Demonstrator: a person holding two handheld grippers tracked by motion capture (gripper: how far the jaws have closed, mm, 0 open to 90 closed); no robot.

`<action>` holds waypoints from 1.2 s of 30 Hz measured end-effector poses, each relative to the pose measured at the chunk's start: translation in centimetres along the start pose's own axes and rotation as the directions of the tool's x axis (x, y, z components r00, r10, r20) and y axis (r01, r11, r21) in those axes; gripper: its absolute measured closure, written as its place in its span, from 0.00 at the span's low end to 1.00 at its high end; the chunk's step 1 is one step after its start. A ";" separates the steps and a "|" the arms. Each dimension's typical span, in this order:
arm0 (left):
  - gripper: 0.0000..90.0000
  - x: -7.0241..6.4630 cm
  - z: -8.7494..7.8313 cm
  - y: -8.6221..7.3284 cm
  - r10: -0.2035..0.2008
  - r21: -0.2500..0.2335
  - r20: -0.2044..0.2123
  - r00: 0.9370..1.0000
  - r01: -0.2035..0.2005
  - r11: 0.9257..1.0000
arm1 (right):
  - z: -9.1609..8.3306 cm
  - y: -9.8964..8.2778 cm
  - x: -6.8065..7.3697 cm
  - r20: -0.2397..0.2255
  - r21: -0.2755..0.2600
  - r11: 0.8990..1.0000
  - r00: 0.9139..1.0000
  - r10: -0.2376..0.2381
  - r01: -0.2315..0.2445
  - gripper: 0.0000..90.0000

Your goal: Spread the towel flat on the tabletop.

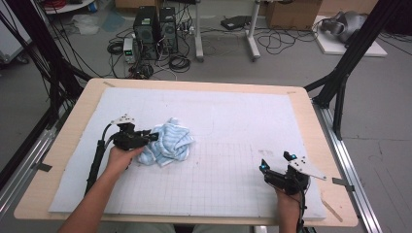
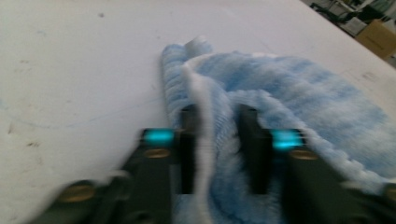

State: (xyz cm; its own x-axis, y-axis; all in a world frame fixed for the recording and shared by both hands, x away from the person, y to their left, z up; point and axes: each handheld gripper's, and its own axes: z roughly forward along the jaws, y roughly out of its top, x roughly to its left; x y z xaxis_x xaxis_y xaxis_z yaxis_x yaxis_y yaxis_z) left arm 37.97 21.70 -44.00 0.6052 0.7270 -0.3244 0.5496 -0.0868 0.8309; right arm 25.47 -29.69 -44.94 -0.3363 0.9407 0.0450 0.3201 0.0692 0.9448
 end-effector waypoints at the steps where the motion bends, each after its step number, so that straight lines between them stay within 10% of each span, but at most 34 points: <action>1: 0.88 -0.2 -0.1 0.1 0.017 -0.012 -0.015 1.000 -0.017 1.000 | 0.0 0.0 0.0 0.000 0.000 1.000 1.000 0.000 0.000 0.12; 7: 0.93 -0.1 -1.6 1.9 -0.008 -0.127 -0.024 1.000 0.005 0.992 | 0.0 0.0 0.0 -0.001 -0.003 1.000 1.000 -0.004 0.004 0.12; 13: 0.93 -1.0 -3.7 4.4 -0.027 -0.250 0.029 0.999 0.034 0.968 | 0.0 0.0 0.0 -0.004 -0.001 1.000 1.000 -0.002 0.002 0.12; 21: 0.93 -4.1 -4.4 4.6 0.072 -0.234 0.094 0.993 -0.048 0.971 | 0.0 0.0 -0.1 -0.003 -0.003 1.000 1.000 -0.003 0.003 0.12; 31: 0.93 -8.7 -3.4 3.8 0.190 -0.188 0.203 0.961 -0.152 0.970 | 0.1 0.0 0.0 0.001 0.005 1.000 1.000 0.004 -0.004 0.12; 36: 0.93 -9.6 -3.0 4.1 0.211 -0.199 0.208 0.955 -0.170 0.965 | 0.1 0.0 -0.1 -0.002 0.006 1.000 1.000 0.006 -0.006 0.12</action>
State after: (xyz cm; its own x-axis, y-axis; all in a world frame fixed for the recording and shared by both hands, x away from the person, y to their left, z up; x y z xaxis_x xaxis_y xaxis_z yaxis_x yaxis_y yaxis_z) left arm 32.70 16.41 -36.09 0.8138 0.5343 -0.2287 0.3133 -0.0718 0.9469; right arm 25.60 -29.71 -44.93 -0.3358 0.9405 0.0514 0.3279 0.0656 0.9424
